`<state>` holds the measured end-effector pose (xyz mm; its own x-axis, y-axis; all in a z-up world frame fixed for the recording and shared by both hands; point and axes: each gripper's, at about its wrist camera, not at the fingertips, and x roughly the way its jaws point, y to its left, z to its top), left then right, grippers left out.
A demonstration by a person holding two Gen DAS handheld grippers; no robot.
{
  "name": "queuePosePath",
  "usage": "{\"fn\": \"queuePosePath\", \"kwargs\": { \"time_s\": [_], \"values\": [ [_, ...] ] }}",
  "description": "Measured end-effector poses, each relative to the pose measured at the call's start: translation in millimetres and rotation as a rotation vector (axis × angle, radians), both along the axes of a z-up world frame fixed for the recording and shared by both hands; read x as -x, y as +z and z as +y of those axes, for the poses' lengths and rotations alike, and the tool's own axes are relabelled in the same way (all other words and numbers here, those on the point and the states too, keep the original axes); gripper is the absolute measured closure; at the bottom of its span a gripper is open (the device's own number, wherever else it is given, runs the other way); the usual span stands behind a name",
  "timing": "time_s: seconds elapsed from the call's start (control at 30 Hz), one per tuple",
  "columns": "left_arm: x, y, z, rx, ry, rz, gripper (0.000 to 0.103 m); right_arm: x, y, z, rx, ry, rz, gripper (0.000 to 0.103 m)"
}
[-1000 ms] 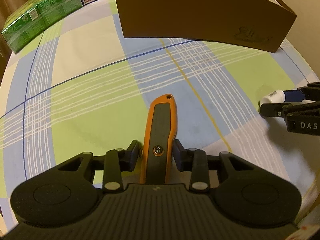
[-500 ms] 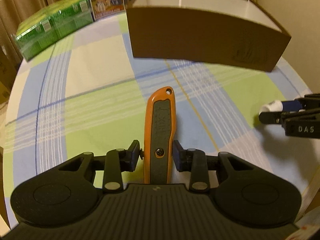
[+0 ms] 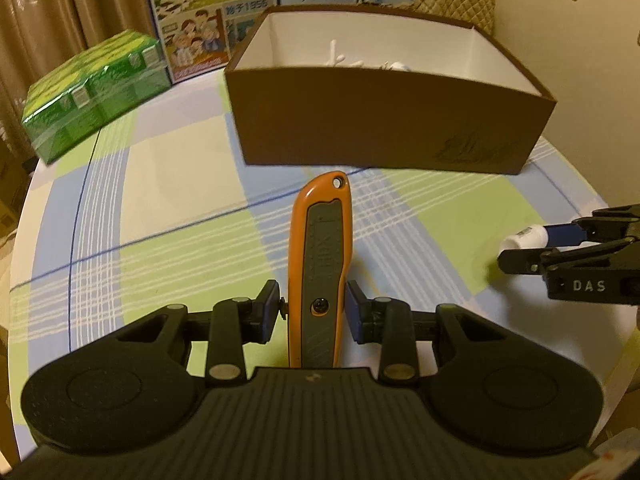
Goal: Organize rigid objects
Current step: 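Lift the knife and pill bottle and carry both over the brown box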
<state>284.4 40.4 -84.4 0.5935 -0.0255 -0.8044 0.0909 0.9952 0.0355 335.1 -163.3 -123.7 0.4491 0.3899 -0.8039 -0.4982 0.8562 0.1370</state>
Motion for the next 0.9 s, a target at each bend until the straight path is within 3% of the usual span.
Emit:
{"fn": "queuePosePath", "kwargs": {
  "time_s": [0.57, 0.9],
  "values": [
    [-34.6, 39.2, -34.5, 0.013, -0.084, -0.064, 0.073, -14.4, 37.8, -19.7, -0.057, -0.029, -0.089, 0.059],
    [-78.4, 69.4, -60.0, 0.025, -0.119, -0.104, 0.073, -45.3, 73.0, -33.7, -0.084, -0.048, -0.178, 0.059]
  ]
}}
